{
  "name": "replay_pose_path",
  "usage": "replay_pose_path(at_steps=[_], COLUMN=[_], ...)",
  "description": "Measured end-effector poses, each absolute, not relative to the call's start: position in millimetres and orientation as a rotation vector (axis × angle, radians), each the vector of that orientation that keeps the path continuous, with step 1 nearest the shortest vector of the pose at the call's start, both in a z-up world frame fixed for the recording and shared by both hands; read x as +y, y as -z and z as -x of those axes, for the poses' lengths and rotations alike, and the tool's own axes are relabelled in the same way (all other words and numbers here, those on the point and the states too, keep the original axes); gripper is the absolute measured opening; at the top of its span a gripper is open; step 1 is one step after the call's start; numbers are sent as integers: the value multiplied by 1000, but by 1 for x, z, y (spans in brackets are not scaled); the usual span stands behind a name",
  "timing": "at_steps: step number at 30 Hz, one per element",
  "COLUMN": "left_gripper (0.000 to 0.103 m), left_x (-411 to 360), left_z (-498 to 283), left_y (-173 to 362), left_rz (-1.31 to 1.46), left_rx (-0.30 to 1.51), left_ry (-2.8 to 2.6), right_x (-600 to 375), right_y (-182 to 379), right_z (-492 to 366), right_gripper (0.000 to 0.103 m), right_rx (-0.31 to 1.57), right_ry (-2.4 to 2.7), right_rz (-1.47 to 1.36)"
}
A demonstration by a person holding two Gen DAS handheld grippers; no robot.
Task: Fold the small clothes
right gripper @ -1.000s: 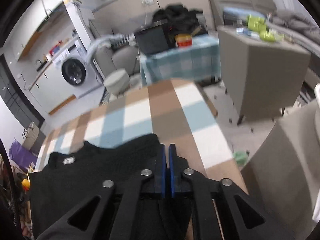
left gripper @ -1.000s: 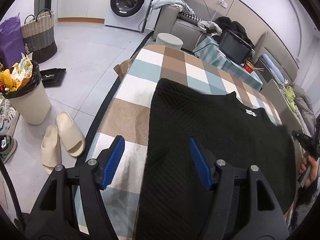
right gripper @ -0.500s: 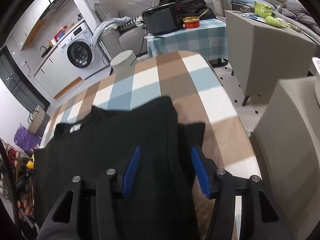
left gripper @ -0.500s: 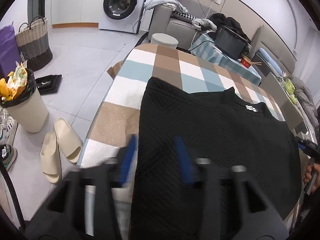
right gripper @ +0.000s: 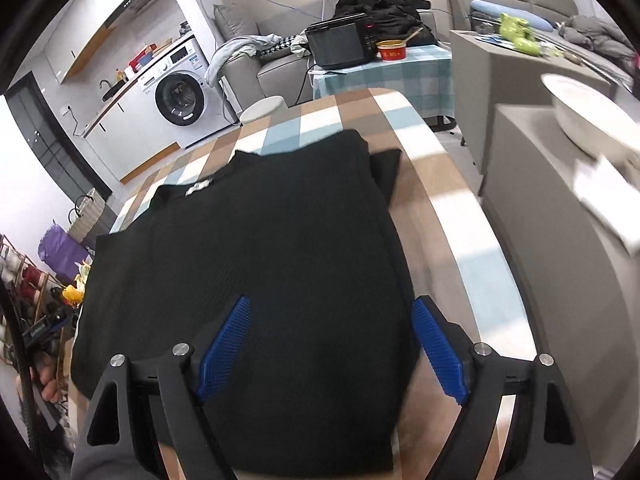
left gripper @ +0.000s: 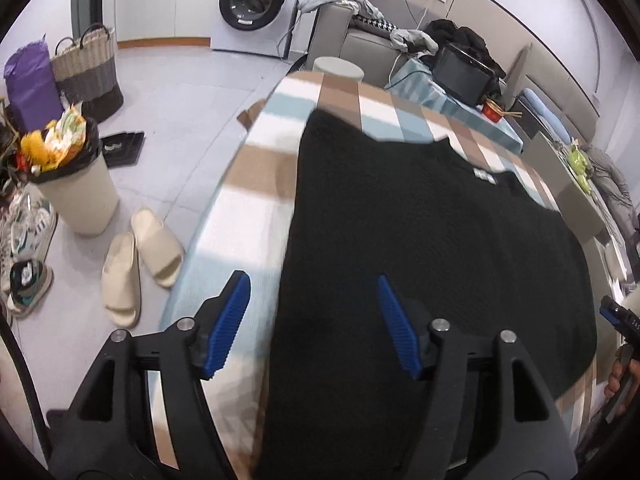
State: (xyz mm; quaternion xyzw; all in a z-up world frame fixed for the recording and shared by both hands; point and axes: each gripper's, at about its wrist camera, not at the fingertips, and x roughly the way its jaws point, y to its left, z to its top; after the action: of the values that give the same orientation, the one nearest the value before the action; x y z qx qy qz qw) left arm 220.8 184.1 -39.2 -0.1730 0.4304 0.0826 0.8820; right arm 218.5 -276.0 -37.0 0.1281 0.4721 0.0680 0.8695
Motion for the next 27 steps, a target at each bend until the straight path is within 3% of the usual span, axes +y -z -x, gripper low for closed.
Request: replay_pose_path(at_steps=[7, 19, 24, 26, 27], left_gripper=[64, 64, 64, 64, 64], left_x=[165, 128, 117, 116, 114], left_z=[-170, -147, -143, -142, -142], left_y=[50, 52, 51, 50, 50], left_rz=[372, 332, 304, 290, 284], left_rx=[931, 967, 970, 975, 977], left_ry=[-176, -140, -149, -149, -151], right_x=[-292, -268, -256, -255, -257], right_y=[58, 65, 67, 68, 69], right_z=[-166, -160, -161, -160, -160], right_gripper=[85, 84, 60, 35, 30], right_rx=[1020, 1012, 1004, 1001, 994], right_ry=[-136, -174, -151, -127, -123], right_rz=[-372, -328, -241, -211, -209])
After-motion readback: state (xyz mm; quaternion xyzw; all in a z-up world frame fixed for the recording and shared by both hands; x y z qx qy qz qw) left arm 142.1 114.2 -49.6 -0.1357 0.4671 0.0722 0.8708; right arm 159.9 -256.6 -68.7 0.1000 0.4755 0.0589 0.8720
